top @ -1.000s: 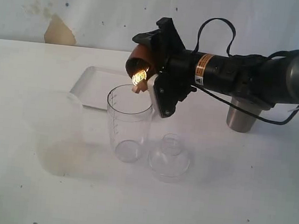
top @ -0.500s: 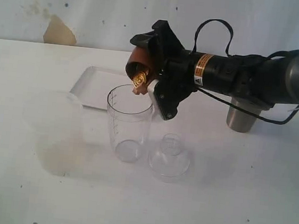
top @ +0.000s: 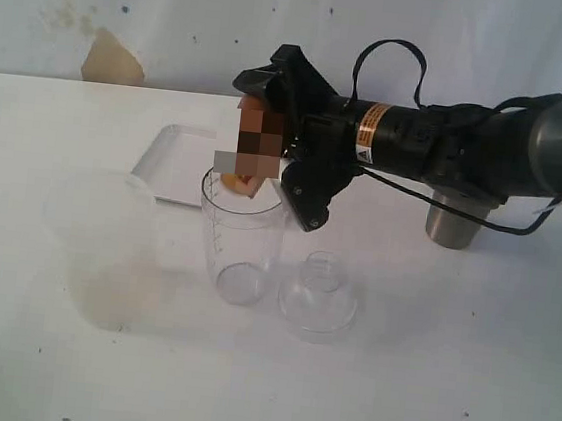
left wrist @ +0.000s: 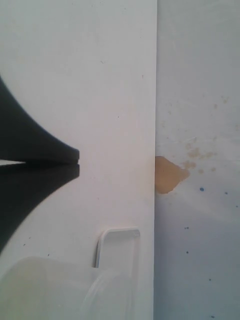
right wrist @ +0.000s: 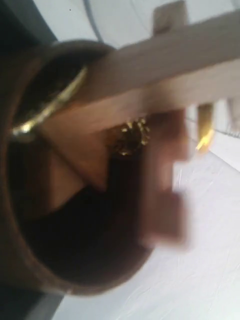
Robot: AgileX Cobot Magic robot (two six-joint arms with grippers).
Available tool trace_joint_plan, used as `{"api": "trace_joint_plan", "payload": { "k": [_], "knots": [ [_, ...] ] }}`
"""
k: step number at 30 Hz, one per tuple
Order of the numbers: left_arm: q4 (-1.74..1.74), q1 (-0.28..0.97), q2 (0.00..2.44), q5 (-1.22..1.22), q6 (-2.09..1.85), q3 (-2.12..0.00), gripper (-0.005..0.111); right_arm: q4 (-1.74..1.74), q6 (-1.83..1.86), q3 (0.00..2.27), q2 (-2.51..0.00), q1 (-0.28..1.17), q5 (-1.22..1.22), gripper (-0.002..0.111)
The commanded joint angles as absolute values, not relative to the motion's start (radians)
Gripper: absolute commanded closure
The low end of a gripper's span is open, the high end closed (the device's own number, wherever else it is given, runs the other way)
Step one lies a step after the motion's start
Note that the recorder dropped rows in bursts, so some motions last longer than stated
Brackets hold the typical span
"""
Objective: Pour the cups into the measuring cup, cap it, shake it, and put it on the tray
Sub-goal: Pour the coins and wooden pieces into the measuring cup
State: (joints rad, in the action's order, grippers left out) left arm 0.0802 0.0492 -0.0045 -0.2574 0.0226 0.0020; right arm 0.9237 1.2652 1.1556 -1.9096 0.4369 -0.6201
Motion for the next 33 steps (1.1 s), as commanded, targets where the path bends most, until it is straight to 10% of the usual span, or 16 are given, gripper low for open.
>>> {"api": "trace_joint_plan", "payload": {
  "k": [1,33],
  "knots": [
    [0.068,0.047,0.000,-0.255,0.022,0.000,0.003,0.913,1.279,1.165,-1.896,0.438,-0.624,0.108],
    [0.068,0.047,0.000,-0.255,0.022,0.000,0.003,0.961,1.391,1.165,-1.846,0.477,-0.564,0.108]
  ]
}}
